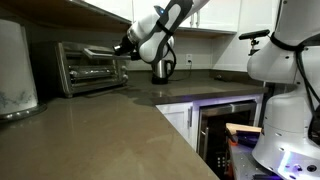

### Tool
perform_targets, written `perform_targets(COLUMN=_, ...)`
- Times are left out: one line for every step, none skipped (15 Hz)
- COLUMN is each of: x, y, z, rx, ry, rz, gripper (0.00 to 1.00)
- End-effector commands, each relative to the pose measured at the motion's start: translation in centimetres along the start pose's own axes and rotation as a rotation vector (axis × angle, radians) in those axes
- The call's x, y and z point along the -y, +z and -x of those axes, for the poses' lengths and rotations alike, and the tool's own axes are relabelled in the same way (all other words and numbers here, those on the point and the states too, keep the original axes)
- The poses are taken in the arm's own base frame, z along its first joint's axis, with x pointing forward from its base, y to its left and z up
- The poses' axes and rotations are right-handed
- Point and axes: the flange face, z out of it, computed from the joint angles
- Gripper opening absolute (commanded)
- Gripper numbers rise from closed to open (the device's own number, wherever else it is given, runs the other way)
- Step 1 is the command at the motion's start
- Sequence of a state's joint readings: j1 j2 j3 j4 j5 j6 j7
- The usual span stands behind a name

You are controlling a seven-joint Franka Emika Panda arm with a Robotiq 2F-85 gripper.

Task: Open the door of the oven

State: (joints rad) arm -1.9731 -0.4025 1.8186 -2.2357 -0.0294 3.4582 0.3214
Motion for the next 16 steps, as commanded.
perform_targets(x=0.11, y=-0.55, z=0.75, rx=0.039, ry=0.016, rz=-0.023, gripper=0.05)
perform_targets(x=0.20, y=-0.52, z=0.90, rx=0.050, ry=0.015, rz=-0.021, gripper=0.05)
perform_targets(x=0.31, y=-0.55, z=0.97, rx=0.054, ry=0.015, rz=-0.022, gripper=0.05)
perform_targets(x=0.40, y=-0.56, z=1.03, rx=0.061, ry=0.015, rz=-0.021, gripper=0.05)
perform_targets(x=0.49, y=-0.59, z=1.11, rx=0.068, ry=0.015, rz=-0.021, gripper=0.05)
perform_targets(x=0.58, y=-0.59, z=1.20, rx=0.081, ry=0.013, rz=-0.021, gripper=0.05)
perform_targets(x=0.65, y=-0.59, z=1.34, rx=0.098, ry=0.014, rz=-0.020, gripper=0.05)
perform_targets(x=0.71, y=-0.63, z=1.40, rx=0.110, ry=0.012, rz=-0.021, gripper=0.05)
perform_targets(x=0.77, y=-0.66, z=1.47, rx=0.123, ry=0.011, rz=-0.019, gripper=0.05)
perform_targets(x=0.81, y=-0.68, z=1.53, rx=0.136, ry=0.013, rz=-0.018, gripper=0.05)
perform_targets(x=0.85, y=-0.71, z=1.52, rx=0.148, ry=0.015, rz=-0.018, gripper=0.05)
perform_targets(x=0.89, y=-0.74, z=1.52, rx=0.159, ry=0.017, rz=-0.017, gripper=0.05)
perform_targets(x=0.93, y=-0.78, z=1.59, rx=0.168, ry=0.019, rz=-0.017, gripper=0.05)
perform_targets(x=0.97, y=-0.80, z=1.63, rx=0.178, ry=0.019, rz=-0.016, gripper=0.05)
perform_targets(x=0.99, y=-0.85, z=1.63, rx=0.186, ry=0.020, rz=-0.015, gripper=0.05)
perform_targets(x=0.99, y=-0.90, z=1.62, rx=0.191, ry=0.021, rz=-0.012, gripper=0.06)
